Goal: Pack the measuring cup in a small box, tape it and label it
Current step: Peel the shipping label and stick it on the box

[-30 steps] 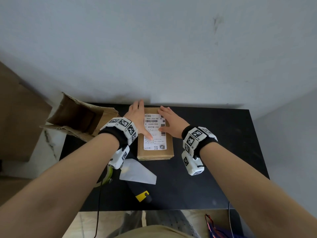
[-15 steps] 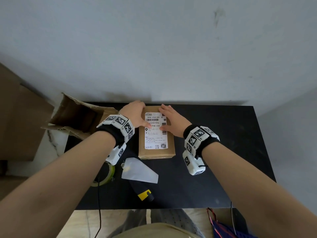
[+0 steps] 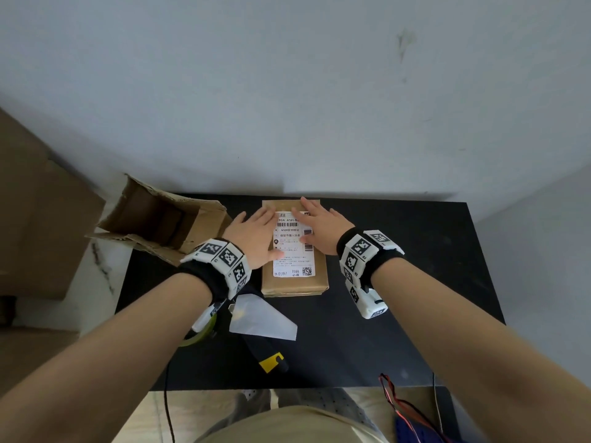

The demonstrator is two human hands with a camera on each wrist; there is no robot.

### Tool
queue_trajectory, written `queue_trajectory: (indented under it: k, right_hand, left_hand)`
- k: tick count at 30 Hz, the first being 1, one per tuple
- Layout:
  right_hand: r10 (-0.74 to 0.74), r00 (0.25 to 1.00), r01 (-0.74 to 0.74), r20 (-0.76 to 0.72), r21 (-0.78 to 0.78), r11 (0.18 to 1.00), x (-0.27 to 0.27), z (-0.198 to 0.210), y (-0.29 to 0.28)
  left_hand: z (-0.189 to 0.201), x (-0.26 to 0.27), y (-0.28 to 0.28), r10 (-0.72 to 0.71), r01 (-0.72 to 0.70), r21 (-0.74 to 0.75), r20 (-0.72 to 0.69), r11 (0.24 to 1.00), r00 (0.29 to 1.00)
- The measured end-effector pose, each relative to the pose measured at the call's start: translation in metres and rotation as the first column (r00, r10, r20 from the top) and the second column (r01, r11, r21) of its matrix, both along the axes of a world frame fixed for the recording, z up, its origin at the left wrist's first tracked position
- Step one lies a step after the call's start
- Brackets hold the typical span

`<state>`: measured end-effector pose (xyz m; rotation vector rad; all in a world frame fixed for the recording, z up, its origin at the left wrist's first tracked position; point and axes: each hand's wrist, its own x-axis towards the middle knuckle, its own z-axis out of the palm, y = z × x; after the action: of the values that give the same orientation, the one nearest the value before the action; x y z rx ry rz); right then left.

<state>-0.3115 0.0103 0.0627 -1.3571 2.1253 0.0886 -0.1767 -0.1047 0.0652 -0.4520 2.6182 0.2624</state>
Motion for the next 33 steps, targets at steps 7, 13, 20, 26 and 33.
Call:
queue_trajectory:
  k: [7,13,20,26,33]
  right_hand:
    - [0.088,0.994,-0.089,-0.072,-0.013,0.996,0.019,-0.004,0.005]
    - [-0.035,0.996,0.036,-0.088,0.011,0.999,0.006,-0.002,0.027]
    - [-0.009,0.996,0.007,-0.090,-0.024,1.000,0.018,-0.003,0.024]
    - [0.073,0.995,-0.076,-0.075,-0.039,0.996,0.043,-0.002,0.026]
    - [0.058,0.994,-0.059,-0.093,-0.013,0.998,0.062,0.001,0.040]
  left_hand:
    - [-0.011,0.014,0.010,0.059,-0.058,0.055,-0.016,0.997,0.998]
    - [-0.011,0.015,0.004,0.076,-0.078,0.107,0.019,0.991,0.997]
    - [-0.012,0.029,0.010,0.034,-0.035,0.105,0.015,0.994,0.999]
    - [-0.011,0.036,0.016,0.011,-0.009,0.083,-0.016,0.996,1.000]
    - [-0.007,0.065,0.046,-0.181,0.179,-0.032,-0.076,0.983,0.981]
